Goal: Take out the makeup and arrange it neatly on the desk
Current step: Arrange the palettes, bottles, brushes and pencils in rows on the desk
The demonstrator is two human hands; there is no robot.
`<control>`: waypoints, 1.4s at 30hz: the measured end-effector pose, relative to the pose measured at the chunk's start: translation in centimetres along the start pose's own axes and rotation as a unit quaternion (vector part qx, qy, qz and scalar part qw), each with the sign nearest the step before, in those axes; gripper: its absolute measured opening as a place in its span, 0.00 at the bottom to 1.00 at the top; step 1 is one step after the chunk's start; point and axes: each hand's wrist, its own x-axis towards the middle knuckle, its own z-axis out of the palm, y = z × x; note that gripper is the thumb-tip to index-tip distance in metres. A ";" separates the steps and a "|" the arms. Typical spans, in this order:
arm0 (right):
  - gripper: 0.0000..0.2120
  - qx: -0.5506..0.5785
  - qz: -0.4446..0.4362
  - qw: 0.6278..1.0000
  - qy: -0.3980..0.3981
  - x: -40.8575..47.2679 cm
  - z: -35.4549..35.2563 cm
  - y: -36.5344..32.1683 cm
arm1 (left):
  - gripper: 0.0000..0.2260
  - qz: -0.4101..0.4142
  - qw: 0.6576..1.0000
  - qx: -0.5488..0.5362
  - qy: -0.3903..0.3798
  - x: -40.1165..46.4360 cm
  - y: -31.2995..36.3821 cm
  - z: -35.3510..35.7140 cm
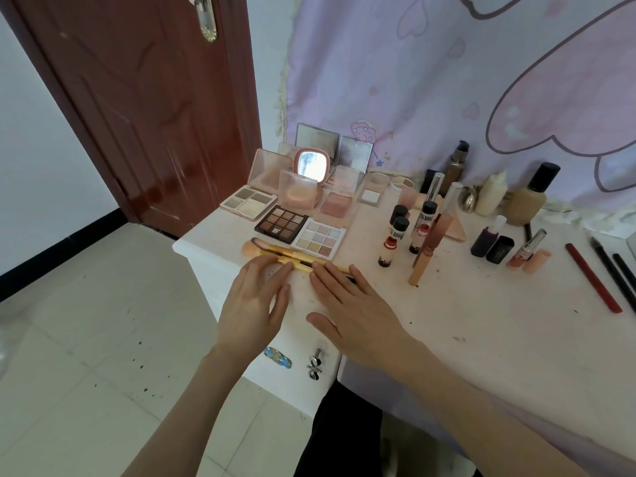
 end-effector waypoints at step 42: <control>0.22 0.114 0.252 0.957 0.093 -21.2 -0.5 11.4 | 0.19 0.246 0.931 -0.050 -0.264 0.2 20.0 5.3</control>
